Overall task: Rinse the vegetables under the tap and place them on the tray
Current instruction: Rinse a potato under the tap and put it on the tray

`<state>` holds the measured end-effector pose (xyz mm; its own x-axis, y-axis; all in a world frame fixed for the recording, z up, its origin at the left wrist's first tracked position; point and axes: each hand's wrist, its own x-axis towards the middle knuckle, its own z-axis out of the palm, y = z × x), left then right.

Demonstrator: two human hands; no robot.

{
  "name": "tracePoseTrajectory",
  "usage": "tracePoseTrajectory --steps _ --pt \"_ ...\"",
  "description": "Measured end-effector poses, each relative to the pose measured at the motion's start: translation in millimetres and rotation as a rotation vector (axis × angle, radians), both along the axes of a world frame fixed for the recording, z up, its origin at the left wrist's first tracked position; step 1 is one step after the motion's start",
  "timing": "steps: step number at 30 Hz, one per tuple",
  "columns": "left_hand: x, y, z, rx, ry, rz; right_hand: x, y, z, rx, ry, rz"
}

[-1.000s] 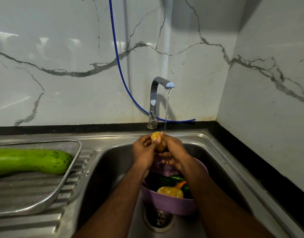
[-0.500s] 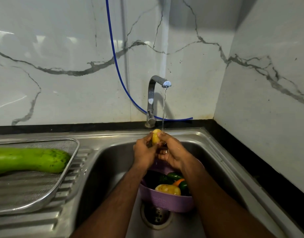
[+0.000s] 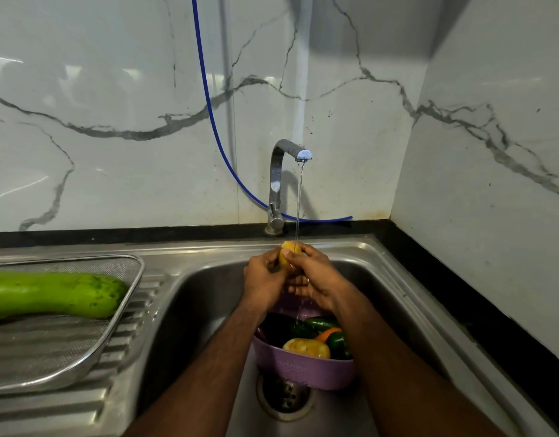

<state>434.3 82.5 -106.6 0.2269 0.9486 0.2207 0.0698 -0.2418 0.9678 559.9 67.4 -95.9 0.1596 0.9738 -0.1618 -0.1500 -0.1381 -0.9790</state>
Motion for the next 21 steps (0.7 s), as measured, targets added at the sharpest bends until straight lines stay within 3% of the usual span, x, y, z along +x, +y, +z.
tracePoseTrajectory --steps 5,17,21 --pt "-1.3 1.8 -4.8 0.082 0.164 0.03 -3.7 4.7 -0.5 -0.101 -0.103 -0.114" --pt "-1.2 4.2 -7.1 0.134 0.067 0.055 2.6 5.4 -5.7 -0.065 -0.008 0.007" --pt "0.5 3.9 -8.1 0.133 0.114 0.012 -5.2 8.2 -2.9 -0.042 -0.099 -0.126"
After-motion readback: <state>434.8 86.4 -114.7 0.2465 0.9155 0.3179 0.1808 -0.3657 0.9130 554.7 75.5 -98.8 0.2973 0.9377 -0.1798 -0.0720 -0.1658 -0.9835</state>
